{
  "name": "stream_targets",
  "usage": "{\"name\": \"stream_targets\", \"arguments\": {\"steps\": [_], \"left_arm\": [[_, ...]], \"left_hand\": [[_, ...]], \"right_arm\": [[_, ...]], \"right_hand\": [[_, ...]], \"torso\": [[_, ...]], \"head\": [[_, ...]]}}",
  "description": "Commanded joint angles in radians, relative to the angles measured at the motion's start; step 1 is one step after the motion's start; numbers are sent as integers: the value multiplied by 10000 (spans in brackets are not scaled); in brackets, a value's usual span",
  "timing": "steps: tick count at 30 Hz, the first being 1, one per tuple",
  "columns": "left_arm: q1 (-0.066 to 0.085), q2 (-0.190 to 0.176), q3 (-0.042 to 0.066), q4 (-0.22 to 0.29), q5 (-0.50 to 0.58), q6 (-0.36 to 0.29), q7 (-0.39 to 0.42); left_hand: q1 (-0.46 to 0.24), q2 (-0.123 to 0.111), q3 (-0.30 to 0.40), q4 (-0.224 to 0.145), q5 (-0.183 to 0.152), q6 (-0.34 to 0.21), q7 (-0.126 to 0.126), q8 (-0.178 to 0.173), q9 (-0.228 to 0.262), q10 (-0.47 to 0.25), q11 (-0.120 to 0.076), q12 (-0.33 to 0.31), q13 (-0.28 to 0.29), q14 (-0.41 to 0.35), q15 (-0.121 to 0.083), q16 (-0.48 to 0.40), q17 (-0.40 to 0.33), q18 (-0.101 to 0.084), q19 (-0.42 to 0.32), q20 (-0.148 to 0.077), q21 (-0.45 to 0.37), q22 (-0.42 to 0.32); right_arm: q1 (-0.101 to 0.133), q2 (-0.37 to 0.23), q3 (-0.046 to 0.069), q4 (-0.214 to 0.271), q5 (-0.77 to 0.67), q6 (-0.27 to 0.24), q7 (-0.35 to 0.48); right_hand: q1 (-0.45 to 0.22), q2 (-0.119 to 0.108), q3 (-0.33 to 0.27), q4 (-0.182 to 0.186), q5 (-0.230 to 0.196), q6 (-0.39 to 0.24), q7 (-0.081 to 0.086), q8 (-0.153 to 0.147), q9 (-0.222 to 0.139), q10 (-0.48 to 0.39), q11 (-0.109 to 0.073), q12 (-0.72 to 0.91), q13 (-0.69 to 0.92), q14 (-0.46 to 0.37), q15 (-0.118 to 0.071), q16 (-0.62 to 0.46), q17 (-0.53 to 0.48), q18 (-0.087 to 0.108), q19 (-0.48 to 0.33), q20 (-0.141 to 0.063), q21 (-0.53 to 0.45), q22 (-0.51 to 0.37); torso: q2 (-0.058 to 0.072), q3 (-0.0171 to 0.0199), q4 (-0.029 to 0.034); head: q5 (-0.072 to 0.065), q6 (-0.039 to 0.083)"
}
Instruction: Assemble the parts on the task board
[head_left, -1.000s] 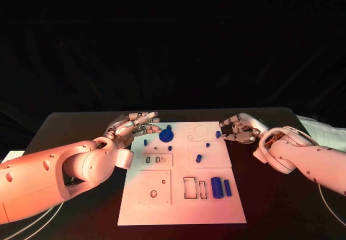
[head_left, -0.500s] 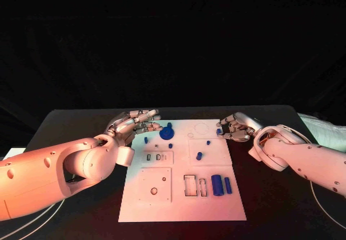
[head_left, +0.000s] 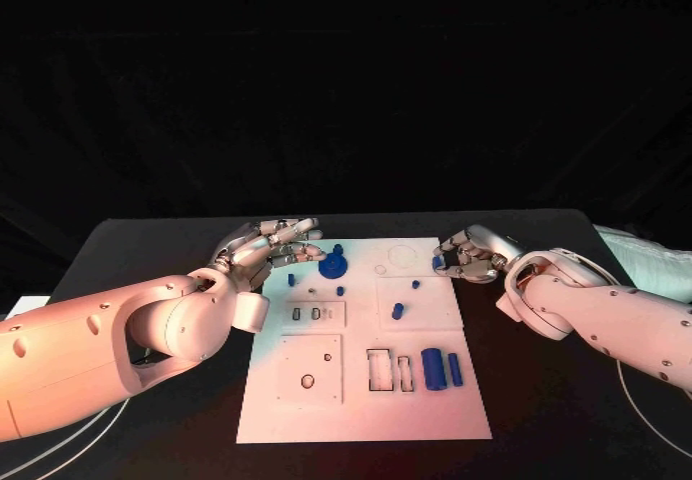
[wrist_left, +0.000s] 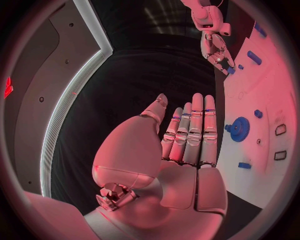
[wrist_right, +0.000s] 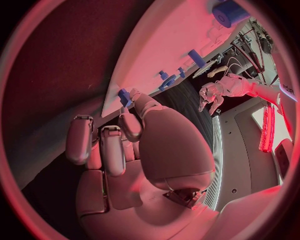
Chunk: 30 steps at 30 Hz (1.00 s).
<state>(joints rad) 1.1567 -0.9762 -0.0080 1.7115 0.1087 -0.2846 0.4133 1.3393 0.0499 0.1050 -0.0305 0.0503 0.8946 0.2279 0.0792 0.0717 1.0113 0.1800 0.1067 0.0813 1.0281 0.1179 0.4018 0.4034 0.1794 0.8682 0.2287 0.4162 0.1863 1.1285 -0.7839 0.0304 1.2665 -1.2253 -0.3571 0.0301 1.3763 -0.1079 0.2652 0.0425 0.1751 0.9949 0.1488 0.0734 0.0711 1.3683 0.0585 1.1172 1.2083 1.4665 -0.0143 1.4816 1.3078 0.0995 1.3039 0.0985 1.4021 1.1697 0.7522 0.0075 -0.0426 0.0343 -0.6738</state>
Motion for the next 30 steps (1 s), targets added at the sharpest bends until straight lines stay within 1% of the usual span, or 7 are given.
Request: {"name": "stream_targets", "arguments": {"steps": [1,5,9,13,18,21,30], "left_arm": [[5,13,5,33,25,215,57],[4,15,5,24,25,212,54],[4,20,4,27,25,215,51],[4,16,4,23,25,210,50],[4,11,4,31,25,212,51],[4,7,4,34,25,211,51],[4,-5,4,54,25,203,42]], "left_hand": [[36,74,-11,-55,16,-48,117,-48,6,-65,-14,27,-13,-75,9,-62,2,19,-68,-5,-45,-16],[36,74,-11,-55,16,-48,117,-48,6,-65,-14,27,-13,-75,9,-62,2,19,-68,-5,-45,-16],[36,74,-11,-55,16,-48,117,-48,6,-65,-14,27,-13,-75,9,-62,2,19,-68,-5,-45,-16],[35,75,-10,-56,16,-46,116,-47,7,-63,-15,30,-13,-76,9,-63,2,20,-69,-5,-45,-16],[30,79,-7,-60,16,-38,110,-42,9,-54,-19,39,-12,-76,8,-64,2,20,-70,-5,-44,-17],[29,79,-6,-60,16,-39,108,-43,9,-51,-20,42,-11,-75,7,-64,2,21,-70,-5,-44,-17],[-7,81,-16,-44,14,-41,103,-44,10,-36,-24,55,-9,-72,7,-64,3,21,-70,-4,-43,-18]], "right_arm": [[-7,50,1,-36,-177,254,-123],[-7,112,1,-53,-182,259,-123],[-7,153,2,-61,-188,264,-136],[-7,177,3,-69,-191,265,-151],[-7,195,3,-89,-192,226,-156],[-6,202,3,-96,-192,201,-160],[-5,223,3,-146,-241,198,-220]], "right_hand": [[3,106,67,-25,-58,93,-4,65,10,81,-22,35,17,732,1,60,1123,-185,58,1,48,19],[4,128,82,-33,-73,133,-12,73,12,83,-29,43,25,733,-4,63,1130,-186,60,-4,49,22],[5,158,105,-44,-87,176,-21,77,12,88,-37,56,38,734,-11,69,1140,-187,64,-10,52,28],[-11,220,142,-46,-93,256,-39,90,14,102,-51,81,61,740,-22,85,1171,-190,76,-20,60,48],[-38,309,198,-50,-89,376,-71,109,17,115,-76,102,82,743,-43,95,1189,-195,94,-37,72,76],[-47,350,227,-56,-87,435,-88,118,19,124,-90,118,97,747,-53,105,1209,-197,103,-46,78,89],[-51,392,264,-75,-92,518,-113,135,23,127,-110,121,104,748,-69,110,1218,-199,111,-59,83,102]], "torso": [[4,4,4],[1,10,3],[9,-2,23],[5,9,6],[6,-4,6],[3,8,5],[5,7,8]], "head": [[5,18],[65,-6],[18,-22],[44,-52],[35,-76],[44,-82],[37,-90]]}}
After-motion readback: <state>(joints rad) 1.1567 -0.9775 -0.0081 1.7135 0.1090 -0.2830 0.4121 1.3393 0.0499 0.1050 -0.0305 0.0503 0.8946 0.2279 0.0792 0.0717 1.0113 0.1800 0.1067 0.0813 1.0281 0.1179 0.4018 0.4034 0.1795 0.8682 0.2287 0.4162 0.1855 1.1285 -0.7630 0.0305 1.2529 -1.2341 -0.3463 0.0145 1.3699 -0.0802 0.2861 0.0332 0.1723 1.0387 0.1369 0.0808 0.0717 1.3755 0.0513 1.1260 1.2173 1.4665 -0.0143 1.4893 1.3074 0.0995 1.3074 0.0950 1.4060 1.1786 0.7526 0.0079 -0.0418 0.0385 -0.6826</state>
